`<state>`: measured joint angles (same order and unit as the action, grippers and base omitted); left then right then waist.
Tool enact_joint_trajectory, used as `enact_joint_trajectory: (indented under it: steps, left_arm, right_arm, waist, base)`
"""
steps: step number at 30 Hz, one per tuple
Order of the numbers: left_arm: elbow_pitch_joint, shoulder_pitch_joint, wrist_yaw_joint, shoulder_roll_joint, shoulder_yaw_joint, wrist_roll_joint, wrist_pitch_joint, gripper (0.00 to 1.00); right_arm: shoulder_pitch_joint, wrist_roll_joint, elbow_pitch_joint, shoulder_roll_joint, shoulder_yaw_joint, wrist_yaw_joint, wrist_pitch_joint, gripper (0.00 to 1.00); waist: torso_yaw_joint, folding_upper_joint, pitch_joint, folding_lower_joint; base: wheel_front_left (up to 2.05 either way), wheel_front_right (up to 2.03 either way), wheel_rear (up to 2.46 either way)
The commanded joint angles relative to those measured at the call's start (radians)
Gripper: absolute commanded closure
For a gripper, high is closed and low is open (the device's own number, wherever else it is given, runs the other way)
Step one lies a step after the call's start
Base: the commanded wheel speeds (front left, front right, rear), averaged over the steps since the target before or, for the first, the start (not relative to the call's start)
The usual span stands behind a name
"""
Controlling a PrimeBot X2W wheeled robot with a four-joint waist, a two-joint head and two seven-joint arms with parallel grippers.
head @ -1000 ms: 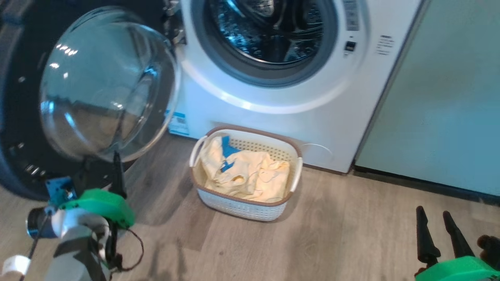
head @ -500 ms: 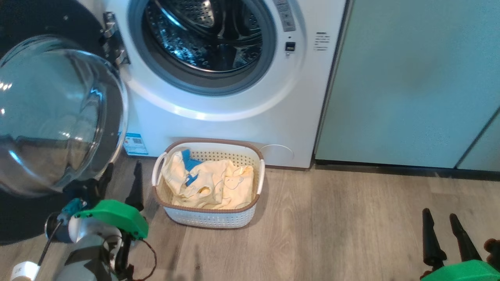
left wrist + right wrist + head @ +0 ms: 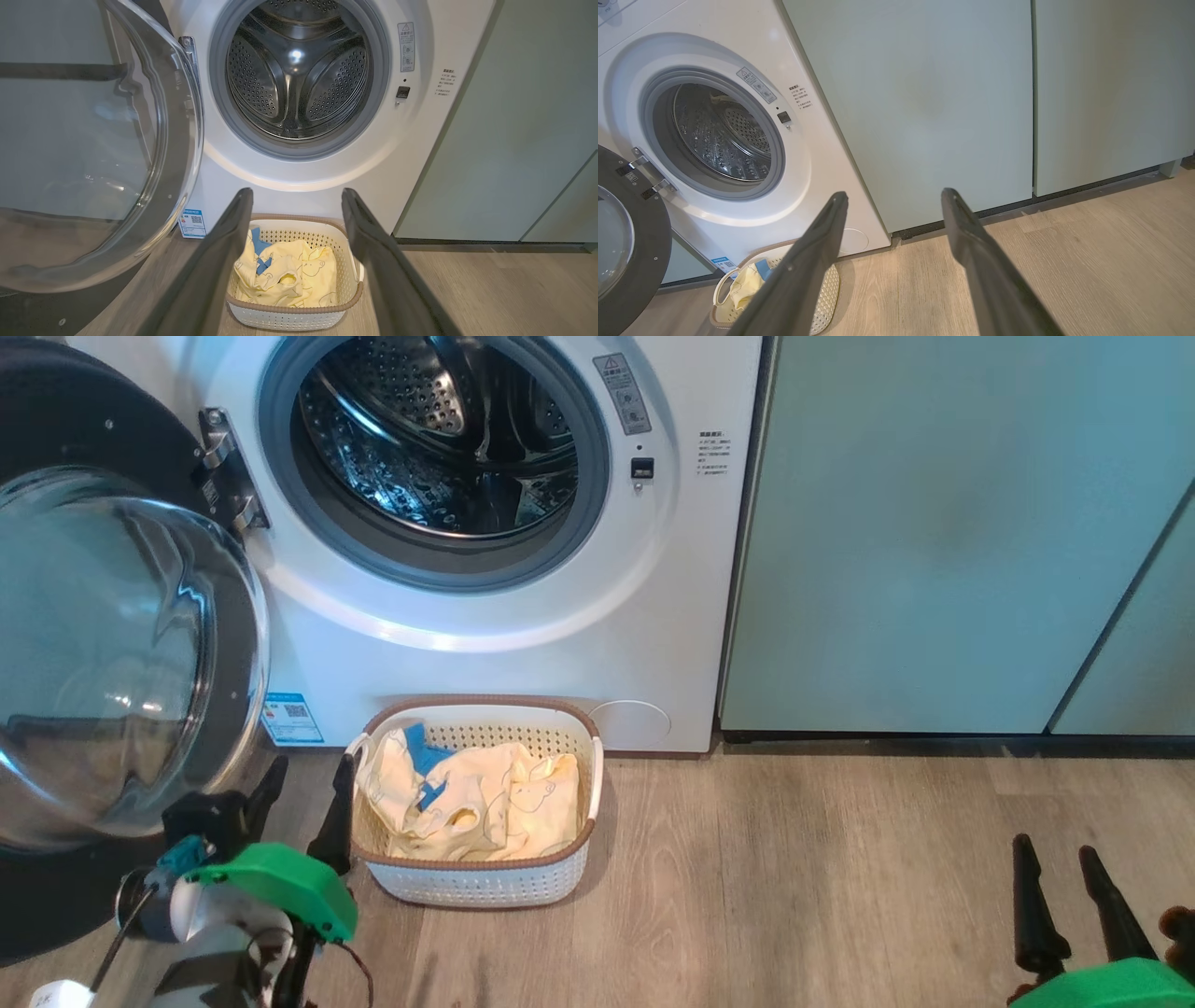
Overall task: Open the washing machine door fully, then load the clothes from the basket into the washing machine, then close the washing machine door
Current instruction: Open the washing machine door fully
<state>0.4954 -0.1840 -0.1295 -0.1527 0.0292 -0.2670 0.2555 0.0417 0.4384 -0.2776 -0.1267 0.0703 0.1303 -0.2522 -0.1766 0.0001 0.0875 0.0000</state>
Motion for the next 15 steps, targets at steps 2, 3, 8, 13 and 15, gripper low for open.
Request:
enact_joint_trajectory:
  steps: [2, 3, 8, 13, 15]
  left_arm:
    - [-0.021, -0.045, -0.001, -0.037, 0.037, -0.007, 0.006, 0.0]
    - [-0.018, -0.047, -0.001, -0.036, 0.036, -0.007, 0.006, 0.0]
    - [0.002, -0.053, -0.001, -0.036, 0.039, -0.003, 0.006, 0.0]
    - [0.016, -0.059, -0.001, -0.035, 0.042, 0.0, 0.006, 0.0]
    - [0.02, -0.063, -0.001, -0.035, 0.041, 0.0, 0.006, 0.0]
  right_arm:
    - [-0.021, -0.013, 0.038, -0.027, 0.014, 0.0, -0.01, 0.0]
    - [-0.021, -0.015, 0.04, -0.027, 0.013, 0.0, -0.01, 0.0]
    - [-0.018, -0.035, 0.064, -0.029, 0.007, 0.0, -0.01, 0.0]
    - [-0.018, -0.043, 0.077, -0.03, 0.001, 0.0, -0.01, 0.0]
    - [-0.018, -0.046, 0.082, -0.03, -0.001, 0.0, -0.01, 0.0]
  waist:
    - [-0.001, -0.0001, 0.001, 0.0]
    - [-0.001, -0.0001, 0.002, 0.0]
    - [-0.001, -0.0001, 0.001, 0.0]
    - [-0.001, -0.0001, -0.002, 0.0]
    - [0.0, -0.0001, -0.004, 0.0]
  base:
    - [0.0, 0.0, 0.0]
    - [0.0, 0.0, 0.0]
    - [0.0, 0.0, 0.0]
    - [0.0, 0.0, 0.0]
    - [0.0, 0.0, 0.0]
